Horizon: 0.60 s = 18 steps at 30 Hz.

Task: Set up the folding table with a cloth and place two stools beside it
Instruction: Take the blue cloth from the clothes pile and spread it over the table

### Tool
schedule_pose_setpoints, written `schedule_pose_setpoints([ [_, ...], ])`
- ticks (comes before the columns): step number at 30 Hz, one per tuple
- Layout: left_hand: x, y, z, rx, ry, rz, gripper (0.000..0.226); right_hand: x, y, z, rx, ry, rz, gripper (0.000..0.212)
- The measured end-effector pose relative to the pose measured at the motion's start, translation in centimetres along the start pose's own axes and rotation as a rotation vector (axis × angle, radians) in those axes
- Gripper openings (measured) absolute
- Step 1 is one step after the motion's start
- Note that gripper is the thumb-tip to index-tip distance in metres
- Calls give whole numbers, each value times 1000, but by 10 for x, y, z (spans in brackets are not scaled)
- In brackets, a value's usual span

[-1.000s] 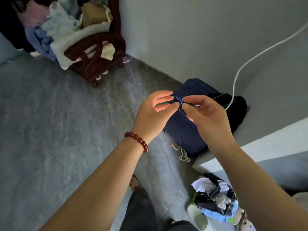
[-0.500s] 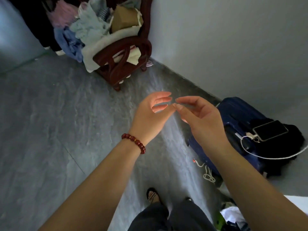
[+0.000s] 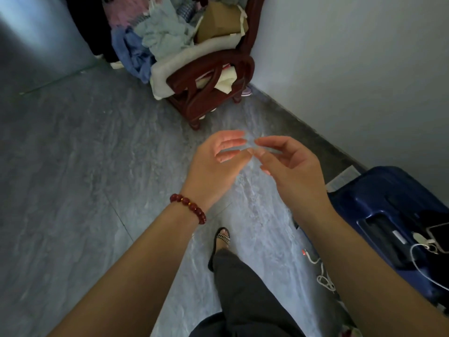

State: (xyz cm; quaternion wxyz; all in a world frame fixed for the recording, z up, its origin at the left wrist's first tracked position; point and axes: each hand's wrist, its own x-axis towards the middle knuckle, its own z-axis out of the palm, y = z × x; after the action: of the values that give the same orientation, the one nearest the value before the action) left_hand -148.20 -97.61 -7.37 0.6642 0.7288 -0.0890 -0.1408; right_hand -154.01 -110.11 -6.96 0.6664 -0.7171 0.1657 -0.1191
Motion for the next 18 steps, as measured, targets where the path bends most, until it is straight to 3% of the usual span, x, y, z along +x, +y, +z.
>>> schedule_pose_setpoints([
  [18,184,-16,-112,51,-7,-89,25,177,-1,134,-3,17,45,12],
])
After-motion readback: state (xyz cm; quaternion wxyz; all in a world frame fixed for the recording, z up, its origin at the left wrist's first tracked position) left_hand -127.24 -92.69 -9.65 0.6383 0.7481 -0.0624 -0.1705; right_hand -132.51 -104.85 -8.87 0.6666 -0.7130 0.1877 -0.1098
